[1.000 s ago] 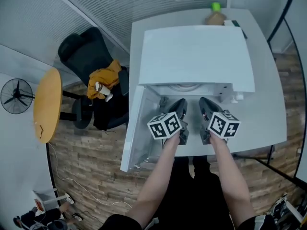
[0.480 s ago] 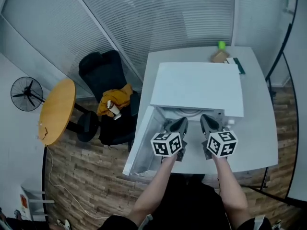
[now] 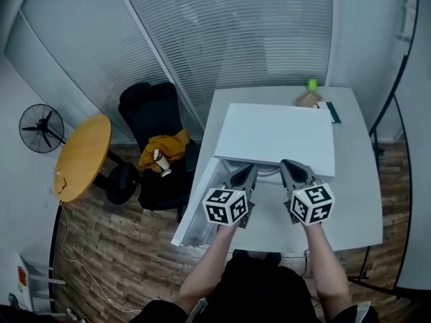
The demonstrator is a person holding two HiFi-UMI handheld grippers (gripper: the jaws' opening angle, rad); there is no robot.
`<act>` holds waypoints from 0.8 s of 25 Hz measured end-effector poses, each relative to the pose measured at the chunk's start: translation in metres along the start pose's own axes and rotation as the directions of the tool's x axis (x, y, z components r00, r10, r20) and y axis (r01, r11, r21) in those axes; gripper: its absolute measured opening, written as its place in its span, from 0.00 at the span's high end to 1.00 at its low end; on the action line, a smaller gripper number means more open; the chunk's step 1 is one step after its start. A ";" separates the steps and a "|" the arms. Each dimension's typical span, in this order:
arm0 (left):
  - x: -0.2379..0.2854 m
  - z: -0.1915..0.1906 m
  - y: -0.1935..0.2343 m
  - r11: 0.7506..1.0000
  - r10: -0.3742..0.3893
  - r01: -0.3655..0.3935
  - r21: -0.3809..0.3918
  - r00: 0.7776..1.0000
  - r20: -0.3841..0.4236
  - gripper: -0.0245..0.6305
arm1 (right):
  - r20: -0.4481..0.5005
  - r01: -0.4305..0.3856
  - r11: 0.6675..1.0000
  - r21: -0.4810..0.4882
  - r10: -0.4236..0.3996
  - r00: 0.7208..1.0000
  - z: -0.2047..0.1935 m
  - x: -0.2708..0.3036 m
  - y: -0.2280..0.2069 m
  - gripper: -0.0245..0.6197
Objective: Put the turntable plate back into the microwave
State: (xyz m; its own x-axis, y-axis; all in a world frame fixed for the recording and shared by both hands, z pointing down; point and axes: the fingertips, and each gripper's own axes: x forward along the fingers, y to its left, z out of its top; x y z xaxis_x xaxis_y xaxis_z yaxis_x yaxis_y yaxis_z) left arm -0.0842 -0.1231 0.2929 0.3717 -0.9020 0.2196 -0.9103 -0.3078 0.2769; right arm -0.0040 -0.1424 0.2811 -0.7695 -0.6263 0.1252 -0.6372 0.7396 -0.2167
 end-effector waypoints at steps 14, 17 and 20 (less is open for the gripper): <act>-0.013 0.018 -0.003 0.998 0.011 -0.013 0.055 0.999 0.030 0.96 | 0.017 0.008 0.999 -0.036 -0.007 1.000 0.010 -0.016 0.000 0.95; -0.016 0.017 -0.002 0.998 0.019 -0.021 0.060 0.999 0.031 0.96 | 0.016 0.012 0.999 -0.041 -0.011 1.000 0.010 -0.018 0.000 0.95; -0.016 0.018 0.002 0.998 0.028 -0.029 0.062 0.999 0.029 0.96 | 0.017 0.018 0.999 -0.042 -0.017 1.000 0.010 -0.017 -0.001 0.95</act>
State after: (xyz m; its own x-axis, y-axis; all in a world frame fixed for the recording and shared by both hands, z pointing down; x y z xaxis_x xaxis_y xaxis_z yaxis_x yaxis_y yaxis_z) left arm -0.0951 -0.1141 0.2734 0.3411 -0.9186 0.1998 -0.9304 -0.2995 0.2115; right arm 0.0104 -0.1346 0.2697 -0.7577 -0.6429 0.1126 -0.6520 0.7380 -0.1739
